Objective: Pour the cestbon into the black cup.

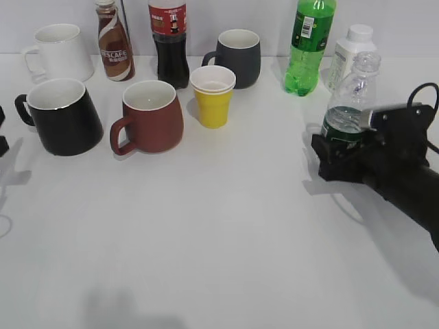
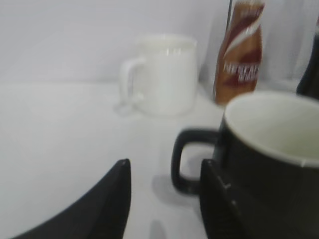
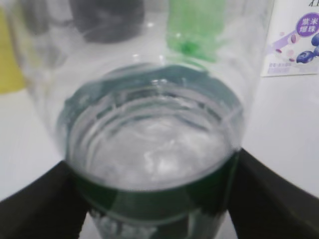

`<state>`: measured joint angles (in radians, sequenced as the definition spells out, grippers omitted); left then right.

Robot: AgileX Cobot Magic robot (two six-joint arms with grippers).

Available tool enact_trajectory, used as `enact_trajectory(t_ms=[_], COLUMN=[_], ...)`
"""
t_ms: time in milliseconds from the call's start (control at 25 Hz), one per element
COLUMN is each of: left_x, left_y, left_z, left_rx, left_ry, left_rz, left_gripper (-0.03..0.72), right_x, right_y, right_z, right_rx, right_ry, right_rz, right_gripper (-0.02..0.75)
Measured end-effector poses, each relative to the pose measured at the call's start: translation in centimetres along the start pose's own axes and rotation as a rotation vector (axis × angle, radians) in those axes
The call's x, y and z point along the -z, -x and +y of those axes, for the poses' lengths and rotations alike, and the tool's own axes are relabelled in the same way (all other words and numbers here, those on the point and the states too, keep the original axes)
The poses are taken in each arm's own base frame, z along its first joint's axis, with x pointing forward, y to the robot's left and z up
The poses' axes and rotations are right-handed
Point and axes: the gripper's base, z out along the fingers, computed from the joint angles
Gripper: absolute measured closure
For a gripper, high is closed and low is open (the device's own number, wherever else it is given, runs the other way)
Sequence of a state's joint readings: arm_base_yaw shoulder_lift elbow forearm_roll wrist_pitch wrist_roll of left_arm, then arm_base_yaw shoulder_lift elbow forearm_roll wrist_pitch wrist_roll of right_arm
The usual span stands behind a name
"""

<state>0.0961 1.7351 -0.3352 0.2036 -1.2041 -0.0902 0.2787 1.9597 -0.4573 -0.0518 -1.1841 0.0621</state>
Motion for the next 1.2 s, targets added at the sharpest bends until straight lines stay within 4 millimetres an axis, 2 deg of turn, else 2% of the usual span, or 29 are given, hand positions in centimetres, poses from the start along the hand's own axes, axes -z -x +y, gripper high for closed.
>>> enact_trajectory(t_ms=[120, 400, 560, 840, 1200], left_x=[0.4, 1.2, 1.9, 3.6, 7.2], left_y=[1.1, 2.9, 4.4, 6.9, 10.3], left_z=[-0.1, -0.7, -0.9, -1.2, -3.5], left_rx=[-0.009, -0.042, -0.061, -0.045, -0.067], left_ry=[-0.004, -0.046, -0.056, -0.044, -0.097], left_rz=[-0.042, -0.115, -0.171, -0.161, -0.185], left_gripper=[0.342, 0.342, 0.342, 0.342, 0.342], right_x=[0.9, 1.6, 2.0, 4.3, 9.6], right_y=[-0.1, -0.6, 0.4, 4.2, 9.5], right_z=[0.0, 0.1, 0.1, 0.2, 1.4], right_rx=[0.027, 0.038, 0.04, 0.058, 0.088], right_ry=[0.001, 0.0, 0.001, -0.02, 0.059], right_rz=[0.006, 0.025, -0.008, -0.153, -0.366], right_gripper=[0.157, 0.124, 0.118, 0.116, 0.116])
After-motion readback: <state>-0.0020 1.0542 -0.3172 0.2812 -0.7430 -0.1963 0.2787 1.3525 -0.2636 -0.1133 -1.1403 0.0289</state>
